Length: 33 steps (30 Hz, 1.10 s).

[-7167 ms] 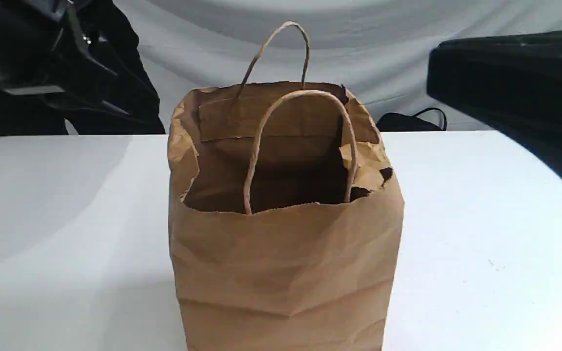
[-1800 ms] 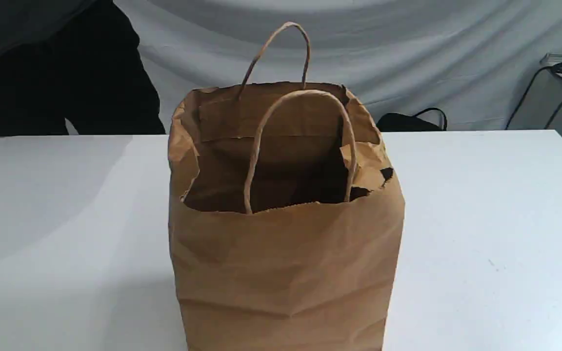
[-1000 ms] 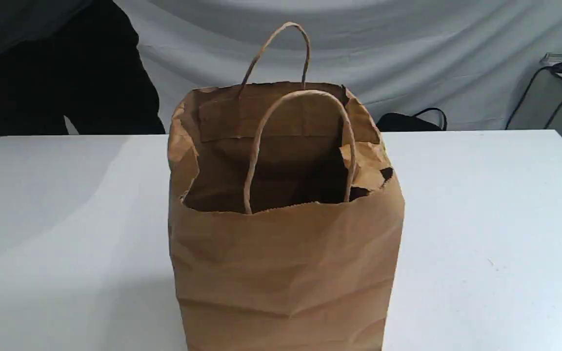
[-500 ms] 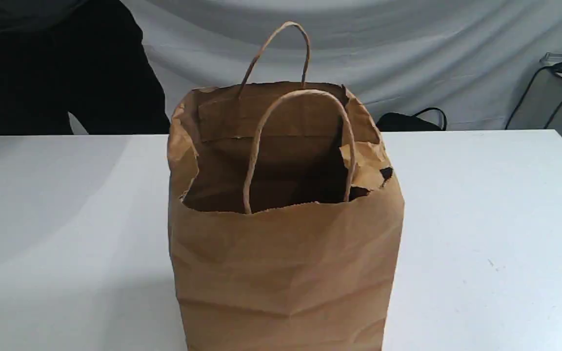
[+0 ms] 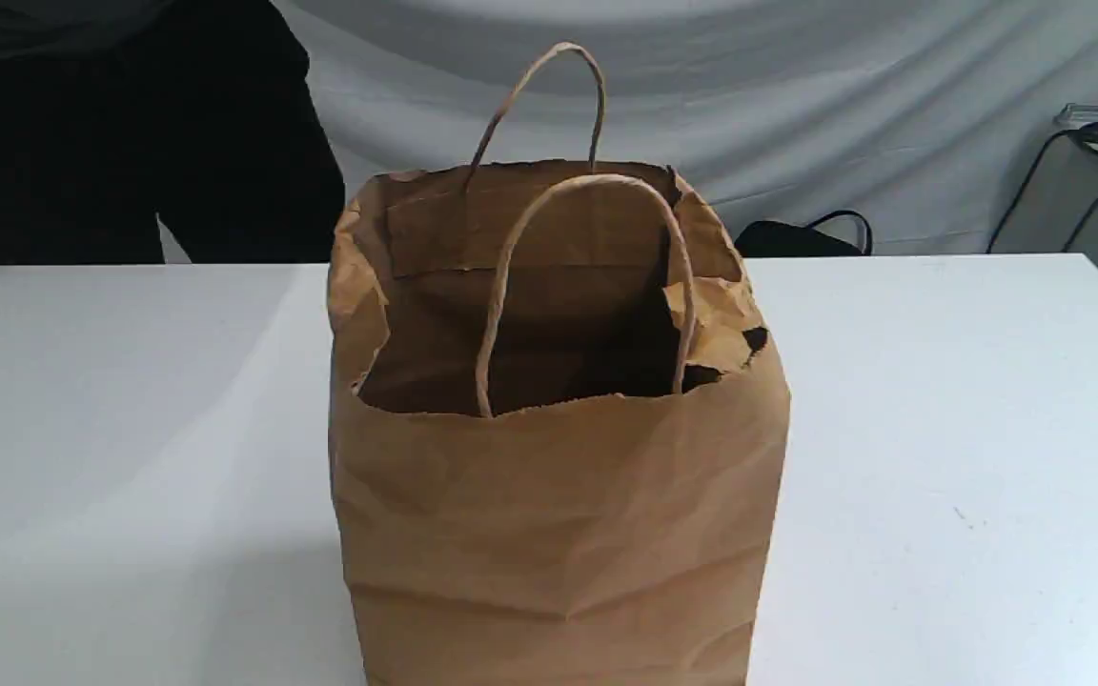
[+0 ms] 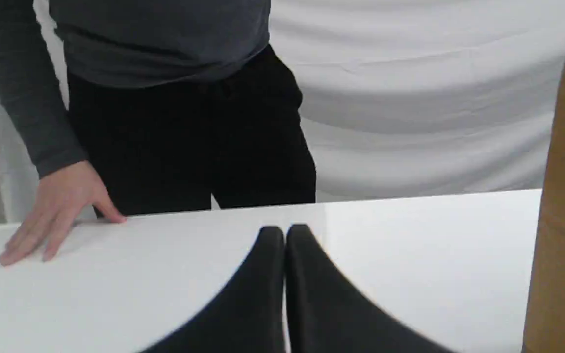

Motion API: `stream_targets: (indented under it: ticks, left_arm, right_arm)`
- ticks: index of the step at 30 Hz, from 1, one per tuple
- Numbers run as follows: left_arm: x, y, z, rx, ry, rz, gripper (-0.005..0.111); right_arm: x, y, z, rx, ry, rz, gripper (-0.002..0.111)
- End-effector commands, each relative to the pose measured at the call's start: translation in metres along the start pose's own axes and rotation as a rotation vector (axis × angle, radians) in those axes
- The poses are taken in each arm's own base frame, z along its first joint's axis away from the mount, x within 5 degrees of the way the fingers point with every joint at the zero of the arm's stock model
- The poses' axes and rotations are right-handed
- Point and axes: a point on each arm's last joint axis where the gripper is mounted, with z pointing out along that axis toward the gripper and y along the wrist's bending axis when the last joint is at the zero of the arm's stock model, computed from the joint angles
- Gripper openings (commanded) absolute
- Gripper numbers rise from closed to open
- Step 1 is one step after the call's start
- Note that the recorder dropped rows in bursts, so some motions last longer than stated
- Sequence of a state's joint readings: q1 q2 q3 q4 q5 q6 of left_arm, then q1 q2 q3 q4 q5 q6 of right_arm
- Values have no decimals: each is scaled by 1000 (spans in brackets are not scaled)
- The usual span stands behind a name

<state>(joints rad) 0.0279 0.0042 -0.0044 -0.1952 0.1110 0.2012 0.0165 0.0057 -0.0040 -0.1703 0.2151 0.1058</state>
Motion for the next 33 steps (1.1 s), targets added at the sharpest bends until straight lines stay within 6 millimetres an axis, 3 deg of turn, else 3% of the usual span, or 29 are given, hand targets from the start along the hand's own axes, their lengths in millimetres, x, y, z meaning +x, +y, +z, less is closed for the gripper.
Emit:
stream_targets:
  ticks: [1, 33]
  left_arm:
    - [2, 2, 0, -19, 5, -25, 0]
    - [1, 2, 0, -23, 0, 5, 0]
  right_arm:
    - [1, 0, 0, 7, -2, 0, 0]
    - [1, 0, 0, 7, -2, 0, 0]
